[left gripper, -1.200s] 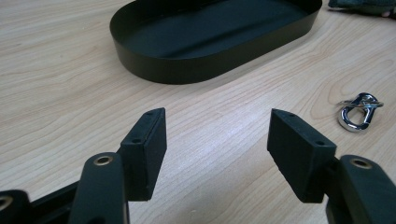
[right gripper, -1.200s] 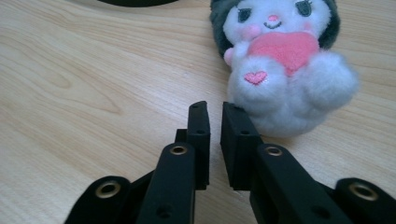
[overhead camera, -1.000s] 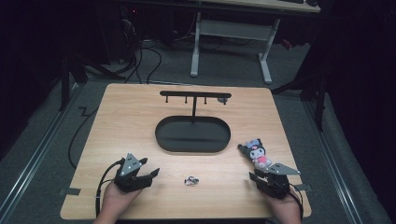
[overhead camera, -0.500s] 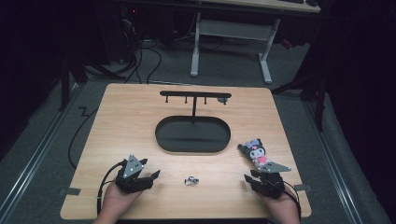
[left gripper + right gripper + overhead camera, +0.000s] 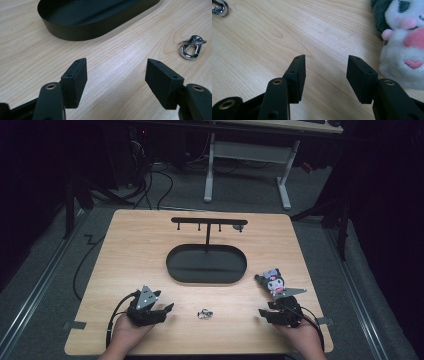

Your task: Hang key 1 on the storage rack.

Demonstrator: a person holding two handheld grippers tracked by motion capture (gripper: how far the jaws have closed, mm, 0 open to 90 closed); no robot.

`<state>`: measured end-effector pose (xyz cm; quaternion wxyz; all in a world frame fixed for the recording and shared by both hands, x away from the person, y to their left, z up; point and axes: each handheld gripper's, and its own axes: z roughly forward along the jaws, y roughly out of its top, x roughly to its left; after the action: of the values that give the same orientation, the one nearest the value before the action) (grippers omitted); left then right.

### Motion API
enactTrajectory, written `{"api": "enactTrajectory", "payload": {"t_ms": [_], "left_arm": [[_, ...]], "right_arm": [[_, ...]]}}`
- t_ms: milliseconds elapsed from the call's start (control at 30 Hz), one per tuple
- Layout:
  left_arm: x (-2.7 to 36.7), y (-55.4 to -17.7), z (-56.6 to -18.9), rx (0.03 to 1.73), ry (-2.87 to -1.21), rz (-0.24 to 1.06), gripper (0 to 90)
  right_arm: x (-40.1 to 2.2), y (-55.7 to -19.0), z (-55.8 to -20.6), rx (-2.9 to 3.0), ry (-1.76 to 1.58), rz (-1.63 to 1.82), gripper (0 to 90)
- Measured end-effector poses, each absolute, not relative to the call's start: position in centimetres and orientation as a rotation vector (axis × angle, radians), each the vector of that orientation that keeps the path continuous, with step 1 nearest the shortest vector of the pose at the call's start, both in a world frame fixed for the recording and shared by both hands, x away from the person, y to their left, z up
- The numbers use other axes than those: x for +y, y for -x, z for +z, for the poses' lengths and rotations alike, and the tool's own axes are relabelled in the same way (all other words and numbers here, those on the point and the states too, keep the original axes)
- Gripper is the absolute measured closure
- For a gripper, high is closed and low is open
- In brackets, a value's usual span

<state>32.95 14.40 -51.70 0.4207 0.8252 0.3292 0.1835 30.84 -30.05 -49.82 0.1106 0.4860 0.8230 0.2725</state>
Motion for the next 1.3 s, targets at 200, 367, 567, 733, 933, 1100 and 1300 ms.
{"api": "enactTrajectory", "payload": {"t_ms": [200,367,567,733,933,1100,1300], "left_arm": [[14.2,-32.8,-51.3,0.794,-2.072,0.466,35.0],[14.3,-32.9,-51.4,0.796,-2.074,0.466,35.0],[14.5,-32.8,-51.4,0.802,-2.069,0.458,34.3],[14.5,-32.7,-51.4,0.797,-2.074,0.454,34.3],[14.2,-32.8,-51.5,0.798,-2.071,0.447,34.3],[14.2,-32.9,-51.6,0.794,-2.077,0.44,34.0],[14.2,-32.9,-51.5,0.789,-2.073,0.439,34.1]], "right_arm": [[-29.2,-31.6,-49.0,2.457,-1.408,0.714,48.2],[-28.4,-31.9,-48.2,2.49,-1.419,0.683,47.9],[-27.2,-32.2,-47.1,2.553,-1.421,0.588,44.5],[-27.1,-32.6,-46.9,2.602,-1.401,0.541,42.5],[-26.8,-33.0,-46.5,2.658,-1.383,0.441,39.5],[-27.0,-33.3,-46.2,2.692,-1.387,0.405,38.0],[-27.2,-33.5,-46.1,2.697,-1.404,0.361,37.0]]}}
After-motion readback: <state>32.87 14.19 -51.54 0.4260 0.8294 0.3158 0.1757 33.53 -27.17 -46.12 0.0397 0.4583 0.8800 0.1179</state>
